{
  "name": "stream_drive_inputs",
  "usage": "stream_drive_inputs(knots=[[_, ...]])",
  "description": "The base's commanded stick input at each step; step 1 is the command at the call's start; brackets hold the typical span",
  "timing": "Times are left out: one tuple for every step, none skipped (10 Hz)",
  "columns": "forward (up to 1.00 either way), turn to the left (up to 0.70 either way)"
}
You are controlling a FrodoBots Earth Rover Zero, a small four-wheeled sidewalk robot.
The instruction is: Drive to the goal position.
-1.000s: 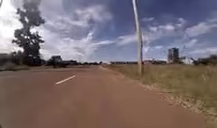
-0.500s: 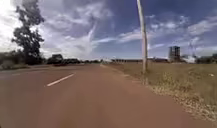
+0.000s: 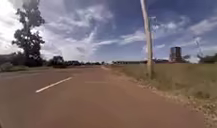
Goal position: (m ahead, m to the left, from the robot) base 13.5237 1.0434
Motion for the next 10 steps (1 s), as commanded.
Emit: stream_drive_inputs(knots=[[1.0,0.0],[1.0,0.0],[1.0,0.0],[1.0,-0.01],[1.0,-0.03],[1.0,-0.05],[1.0,-0.02],[1.0,-0.01],[1.0,0.0],[1.0,0.0]])
